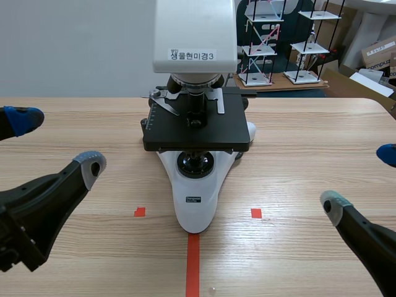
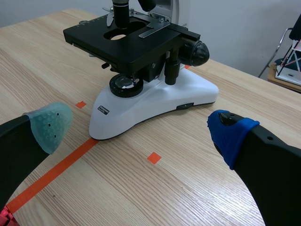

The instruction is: Return to the home posture

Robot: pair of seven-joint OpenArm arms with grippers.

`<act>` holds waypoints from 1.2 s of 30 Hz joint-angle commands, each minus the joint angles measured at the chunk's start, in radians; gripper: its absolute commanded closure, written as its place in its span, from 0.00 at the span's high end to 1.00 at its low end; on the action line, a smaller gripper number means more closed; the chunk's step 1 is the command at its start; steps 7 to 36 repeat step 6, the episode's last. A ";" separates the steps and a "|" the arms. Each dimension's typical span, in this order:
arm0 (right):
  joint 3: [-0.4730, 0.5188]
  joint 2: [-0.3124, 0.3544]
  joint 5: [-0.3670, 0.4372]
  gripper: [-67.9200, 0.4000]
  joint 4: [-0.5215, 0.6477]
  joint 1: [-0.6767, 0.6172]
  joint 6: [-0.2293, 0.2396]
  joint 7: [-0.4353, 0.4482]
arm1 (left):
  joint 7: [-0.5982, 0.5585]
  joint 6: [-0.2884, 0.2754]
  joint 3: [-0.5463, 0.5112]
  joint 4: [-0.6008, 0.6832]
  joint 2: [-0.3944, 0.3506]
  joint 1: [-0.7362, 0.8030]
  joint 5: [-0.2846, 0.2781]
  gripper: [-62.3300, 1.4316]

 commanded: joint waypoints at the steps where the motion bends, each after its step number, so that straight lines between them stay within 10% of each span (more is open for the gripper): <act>1: -0.002 0.005 0.010 0.94 0.001 0.008 0.001 0.018 | -0.021 0.006 -0.005 0.004 0.011 0.005 -0.006 1.00; 36: -0.002 0.005 0.010 0.94 0.001 0.008 0.001 0.018 | -0.021 0.006 -0.005 0.004 0.011 0.005 -0.006 1.00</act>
